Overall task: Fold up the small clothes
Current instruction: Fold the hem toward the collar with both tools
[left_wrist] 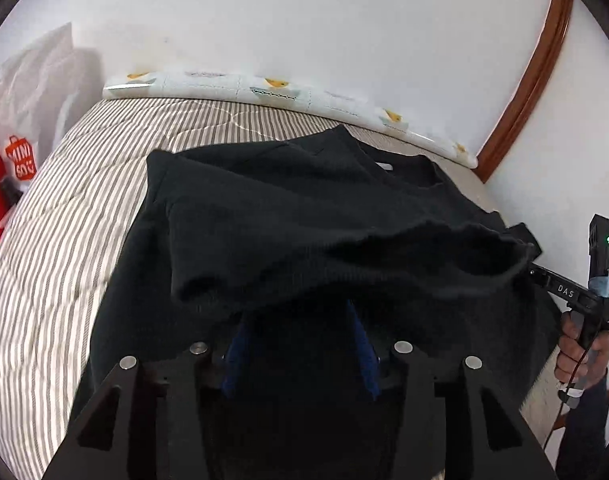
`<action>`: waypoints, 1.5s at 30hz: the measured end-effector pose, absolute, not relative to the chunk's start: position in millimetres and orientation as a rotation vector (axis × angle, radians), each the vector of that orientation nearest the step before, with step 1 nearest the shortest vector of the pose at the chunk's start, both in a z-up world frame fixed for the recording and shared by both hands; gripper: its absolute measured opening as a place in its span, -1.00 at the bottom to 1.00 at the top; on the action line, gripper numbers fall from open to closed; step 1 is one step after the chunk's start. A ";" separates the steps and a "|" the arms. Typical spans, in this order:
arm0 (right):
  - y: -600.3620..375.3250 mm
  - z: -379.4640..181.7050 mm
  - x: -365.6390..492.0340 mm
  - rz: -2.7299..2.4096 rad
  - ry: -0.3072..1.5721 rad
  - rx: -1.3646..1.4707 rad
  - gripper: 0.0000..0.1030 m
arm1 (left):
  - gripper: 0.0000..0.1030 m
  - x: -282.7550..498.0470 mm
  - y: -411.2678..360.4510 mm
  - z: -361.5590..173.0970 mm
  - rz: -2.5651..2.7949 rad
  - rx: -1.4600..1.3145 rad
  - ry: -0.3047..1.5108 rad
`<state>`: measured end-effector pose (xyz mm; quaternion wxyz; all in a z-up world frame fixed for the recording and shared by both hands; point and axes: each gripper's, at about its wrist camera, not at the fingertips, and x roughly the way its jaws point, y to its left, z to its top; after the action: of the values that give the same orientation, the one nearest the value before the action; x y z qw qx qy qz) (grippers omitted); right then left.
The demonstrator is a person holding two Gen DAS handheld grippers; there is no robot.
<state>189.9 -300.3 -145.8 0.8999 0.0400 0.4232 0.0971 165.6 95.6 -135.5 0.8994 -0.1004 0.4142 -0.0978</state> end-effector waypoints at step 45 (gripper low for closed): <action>-353.2 -162.3 303.6 0.088 0.858 0.063 -0.76 | -0.56 228.0 154.2 -134.1 0.012 -0.208 0.824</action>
<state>303.6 -353.2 -162.3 0.9079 0.0306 0.4159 0.0426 228.1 154.2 -134.1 0.9110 -0.1007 0.3999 0.0059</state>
